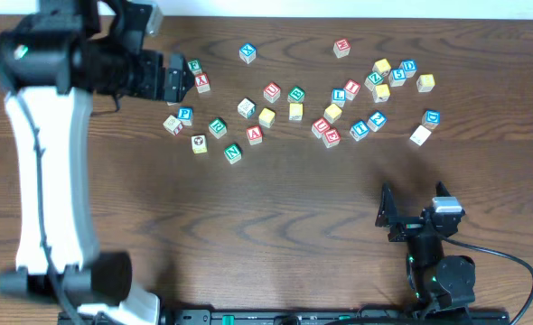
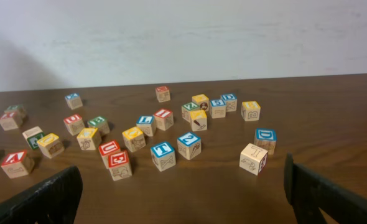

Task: Spell out ROBOT
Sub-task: 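Move the left gripper over the green R block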

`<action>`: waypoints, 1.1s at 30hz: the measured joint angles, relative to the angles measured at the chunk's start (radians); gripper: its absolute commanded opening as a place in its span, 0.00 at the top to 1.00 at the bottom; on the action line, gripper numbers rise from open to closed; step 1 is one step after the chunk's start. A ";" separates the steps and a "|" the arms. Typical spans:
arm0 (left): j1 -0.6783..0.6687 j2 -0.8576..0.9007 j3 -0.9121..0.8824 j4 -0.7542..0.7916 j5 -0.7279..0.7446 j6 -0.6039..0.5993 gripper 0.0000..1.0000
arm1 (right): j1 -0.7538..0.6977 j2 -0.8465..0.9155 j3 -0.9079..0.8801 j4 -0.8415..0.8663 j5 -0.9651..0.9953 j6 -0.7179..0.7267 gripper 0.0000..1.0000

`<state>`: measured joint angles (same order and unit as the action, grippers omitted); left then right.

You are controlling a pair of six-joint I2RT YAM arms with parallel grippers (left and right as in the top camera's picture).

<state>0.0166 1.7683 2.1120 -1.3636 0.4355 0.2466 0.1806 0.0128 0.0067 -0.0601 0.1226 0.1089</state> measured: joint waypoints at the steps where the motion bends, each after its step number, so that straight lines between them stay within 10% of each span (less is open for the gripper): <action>1: 0.000 0.026 0.000 -0.002 0.005 0.011 0.00 | 0.000 0.000 0.000 0.000 0.000 0.000 0.01; 33: -0.086 0.401 0.001 0.103 -0.106 0.285 0.02 | 0.000 0.000 0.000 0.000 0.000 0.000 0.01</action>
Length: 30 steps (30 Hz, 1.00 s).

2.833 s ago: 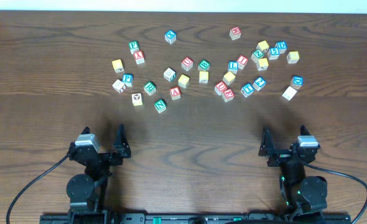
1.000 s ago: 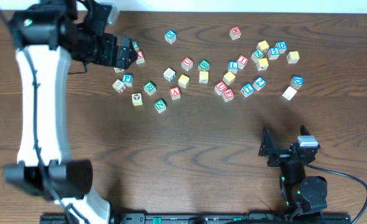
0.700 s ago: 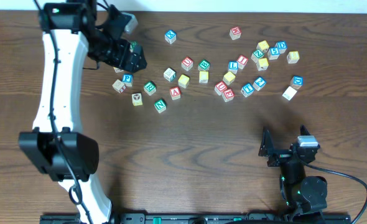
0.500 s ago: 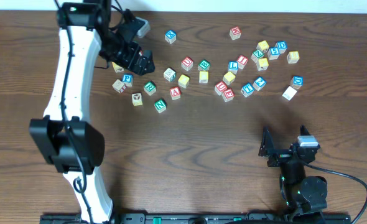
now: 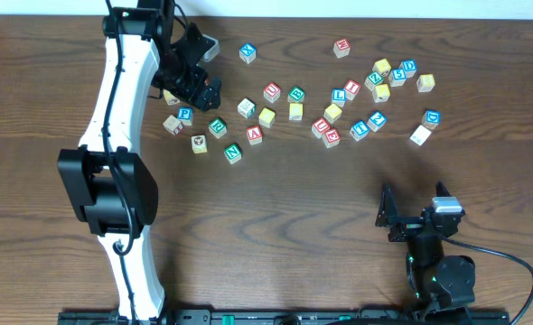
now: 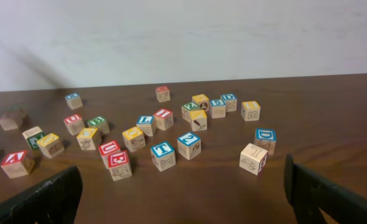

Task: Spell out ROBOT
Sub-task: 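Move the left gripper over the green R block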

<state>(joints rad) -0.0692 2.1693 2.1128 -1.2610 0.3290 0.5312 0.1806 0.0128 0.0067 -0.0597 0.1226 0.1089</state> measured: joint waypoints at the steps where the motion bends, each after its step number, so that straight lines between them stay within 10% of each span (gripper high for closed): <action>1: 0.000 0.000 0.000 0.010 -0.011 0.001 0.02 | 0.000 0.000 0.000 0.000 0.000 0.000 0.01; 30: -0.080 0.000 -0.318 0.253 -0.108 0.001 0.02 | 0.000 0.000 0.000 0.000 0.000 0.000 0.01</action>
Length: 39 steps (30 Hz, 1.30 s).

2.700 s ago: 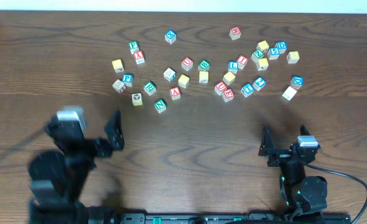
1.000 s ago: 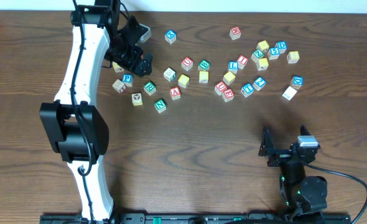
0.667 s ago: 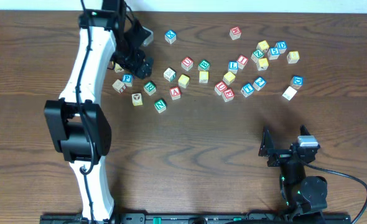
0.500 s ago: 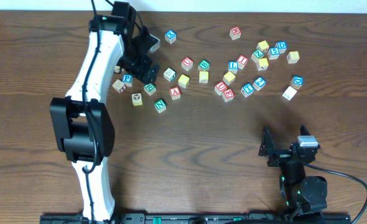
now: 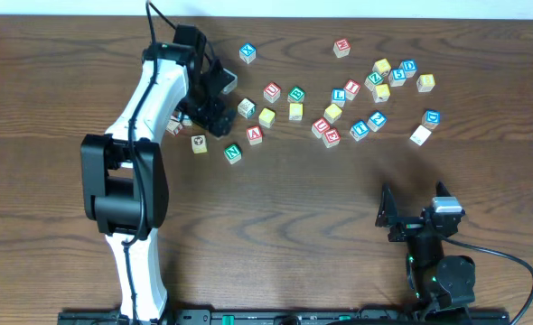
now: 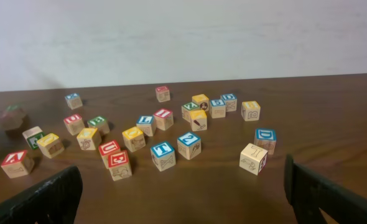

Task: Spell out ROBOT
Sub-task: 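Move the left gripper over the green R block, then lower the left gripper and close it on the green R block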

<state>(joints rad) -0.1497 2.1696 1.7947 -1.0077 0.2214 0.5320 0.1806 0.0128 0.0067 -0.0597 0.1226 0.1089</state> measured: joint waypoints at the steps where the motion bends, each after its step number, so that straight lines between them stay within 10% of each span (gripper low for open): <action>1: 0.000 0.000 -0.004 0.002 0.000 0.000 0.02 | 0.000 0.000 0.000 0.000 0.000 0.000 0.01; 39: 0.000 0.000 -0.097 0.169 0.091 0.000 0.02 | 0.000 0.000 0.000 0.000 0.000 0.000 0.01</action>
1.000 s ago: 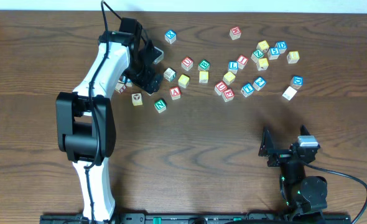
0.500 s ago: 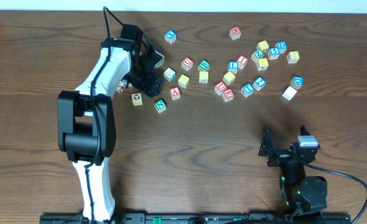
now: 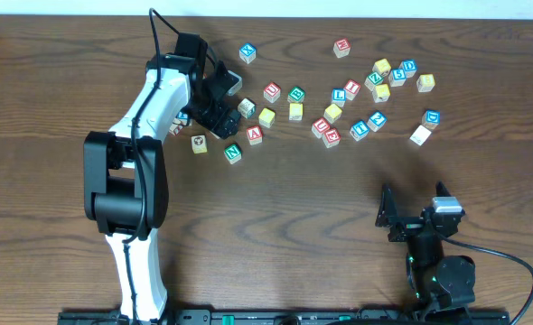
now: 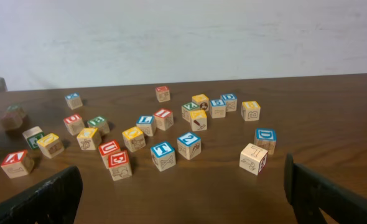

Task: Spell out ROBOT
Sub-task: 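Lower the left gripper and close it on the green R block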

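Several wooden letter blocks lie scattered across the far half of the brown table (image 3: 275, 208). Among them are a blue T block (image 4: 163, 155), a red E block (image 4: 119, 165), a red block (image 3: 272, 92) and a green block (image 3: 295, 94). My left gripper (image 3: 219, 122) reaches into the left end of the scatter, next to a white block (image 3: 246, 107). Its fingers are hidden under its own black body. My right gripper (image 4: 183, 199) rests open near the front right, its black fingers (image 4: 46, 199) wide apart with nothing between them.
A red A block (image 3: 255, 135), a green N block (image 3: 233, 153) and a yellow block (image 3: 199, 143) lie just in front of the left gripper. The white left arm (image 3: 144, 117) spans the table's left side. A pale wall (image 4: 183, 37) rises behind the table.
The left gripper has shifted slightly over the same spot at the left end of the blocks. The blocks and the right arm have not moved.
The left arm was first raised, with its gripper over the far left end of the blocks. Then it stretched low over that end. Then the gripper stood further right, covering a green block, and it is still there now. The right gripper stayed open at rest.
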`<action>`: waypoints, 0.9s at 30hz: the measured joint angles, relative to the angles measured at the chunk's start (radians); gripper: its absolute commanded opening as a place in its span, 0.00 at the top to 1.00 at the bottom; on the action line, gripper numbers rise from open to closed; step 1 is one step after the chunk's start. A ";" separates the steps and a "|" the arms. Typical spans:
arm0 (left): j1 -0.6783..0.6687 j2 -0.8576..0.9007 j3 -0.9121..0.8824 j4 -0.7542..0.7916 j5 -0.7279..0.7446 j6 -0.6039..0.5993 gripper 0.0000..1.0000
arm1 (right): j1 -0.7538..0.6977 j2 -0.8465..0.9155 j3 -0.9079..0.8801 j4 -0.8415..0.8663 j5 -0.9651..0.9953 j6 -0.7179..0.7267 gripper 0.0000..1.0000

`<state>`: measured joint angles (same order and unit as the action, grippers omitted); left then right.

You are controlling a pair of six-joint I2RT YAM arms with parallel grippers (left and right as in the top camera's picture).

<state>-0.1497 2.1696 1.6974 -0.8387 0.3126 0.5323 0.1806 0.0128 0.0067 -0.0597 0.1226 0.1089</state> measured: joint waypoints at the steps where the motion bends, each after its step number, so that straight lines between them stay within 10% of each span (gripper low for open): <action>1: 0.000 0.000 0.000 0.001 0.000 0.000 0.02 | 0.000 0.000 0.000 0.000 0.000 0.000 0.01; 17: 0.000 0.065 -0.001 0.009 -0.004 0.007 0.00 | 0.000 0.000 0.000 0.000 0.000 0.000 0.01; 27: 0.000 0.066 -0.001 0.010 -0.032 0.013 0.25 | 0.000 0.000 0.000 0.000 0.000 0.000 0.01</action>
<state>-0.1497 2.2353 1.6962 -0.8291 0.2810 0.5457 0.1806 0.0128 0.0067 -0.0597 0.1226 0.1089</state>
